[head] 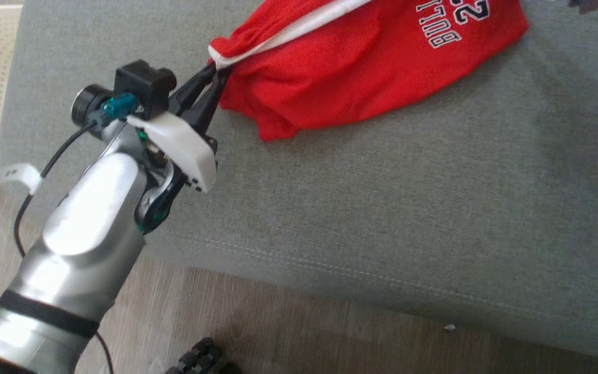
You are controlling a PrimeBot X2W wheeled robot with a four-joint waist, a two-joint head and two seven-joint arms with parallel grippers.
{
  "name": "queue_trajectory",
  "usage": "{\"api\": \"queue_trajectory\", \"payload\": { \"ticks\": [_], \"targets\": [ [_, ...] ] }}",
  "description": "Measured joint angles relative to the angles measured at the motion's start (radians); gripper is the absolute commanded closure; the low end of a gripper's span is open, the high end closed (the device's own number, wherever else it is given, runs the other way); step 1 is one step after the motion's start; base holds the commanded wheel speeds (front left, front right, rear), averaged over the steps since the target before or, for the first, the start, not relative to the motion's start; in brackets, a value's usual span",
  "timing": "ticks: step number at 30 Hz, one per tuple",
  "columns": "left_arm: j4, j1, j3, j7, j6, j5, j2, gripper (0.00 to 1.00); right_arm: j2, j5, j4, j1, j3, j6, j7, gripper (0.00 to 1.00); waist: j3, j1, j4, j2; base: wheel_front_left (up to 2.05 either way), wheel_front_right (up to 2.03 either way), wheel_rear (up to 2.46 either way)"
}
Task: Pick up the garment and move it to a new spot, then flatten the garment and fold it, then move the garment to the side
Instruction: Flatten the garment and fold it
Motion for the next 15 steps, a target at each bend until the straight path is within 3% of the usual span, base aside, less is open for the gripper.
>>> {"api": "queue_trajectory", "payload": {
  "ticks": [15],
  "targets": [
    [0.202, -0.129, 0.016, -0.102, -0.009, -0.003, -0.086, 1.00, 0.026, -0.049, 0.105, -0.093, 0.092, 0.000, -0.190, 1.00, 0.076, 0.0000, 0.032, 0.0000, 0.00, 0.00, 0.00]
  ]
}}
